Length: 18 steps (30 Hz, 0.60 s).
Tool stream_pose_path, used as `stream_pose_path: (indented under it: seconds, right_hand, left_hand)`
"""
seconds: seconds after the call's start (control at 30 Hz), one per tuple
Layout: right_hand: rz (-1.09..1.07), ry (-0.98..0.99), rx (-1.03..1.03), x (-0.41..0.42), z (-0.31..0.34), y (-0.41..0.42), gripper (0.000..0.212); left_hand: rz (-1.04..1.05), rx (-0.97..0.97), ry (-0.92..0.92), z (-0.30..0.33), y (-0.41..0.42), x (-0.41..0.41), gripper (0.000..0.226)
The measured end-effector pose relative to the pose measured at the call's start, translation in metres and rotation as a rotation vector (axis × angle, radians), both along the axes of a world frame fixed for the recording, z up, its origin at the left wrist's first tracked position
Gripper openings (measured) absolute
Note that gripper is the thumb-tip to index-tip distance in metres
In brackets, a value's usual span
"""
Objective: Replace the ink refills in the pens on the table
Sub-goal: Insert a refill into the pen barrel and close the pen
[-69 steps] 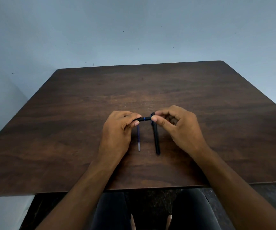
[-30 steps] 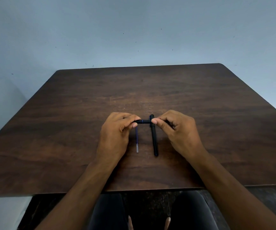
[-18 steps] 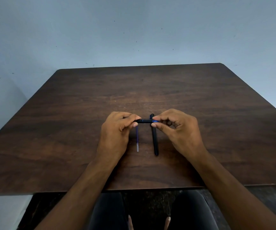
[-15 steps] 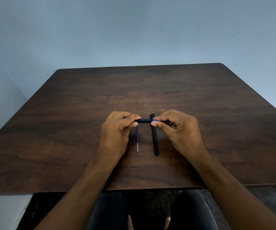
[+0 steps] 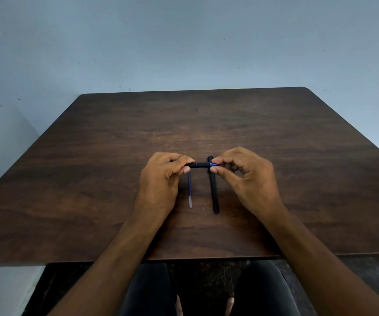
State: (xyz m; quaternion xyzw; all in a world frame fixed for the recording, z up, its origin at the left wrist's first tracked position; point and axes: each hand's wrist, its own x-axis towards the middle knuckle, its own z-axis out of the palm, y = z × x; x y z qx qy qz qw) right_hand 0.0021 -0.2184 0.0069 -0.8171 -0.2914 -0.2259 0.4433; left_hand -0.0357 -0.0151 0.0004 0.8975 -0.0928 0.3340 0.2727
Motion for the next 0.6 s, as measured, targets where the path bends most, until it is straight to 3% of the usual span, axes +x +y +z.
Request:
stream_pose_path:
  seconds: [0.37, 0.6]
  right_hand:
    - [0.018, 0.047, -0.019, -0.0004, -0.0001, 0.0002, 0.028]
    - [-0.015, -0.044, -0.035, -0.0001, 0.0004, -0.0001, 0.019]
  left_hand:
    - [0.007, 0.005, 0.005, 0.0006, -0.0002, 0.0012, 0.021]
    - [-0.004, -0.003, -0.012, -0.0002, -0.0004, 0.0011, 0.020]
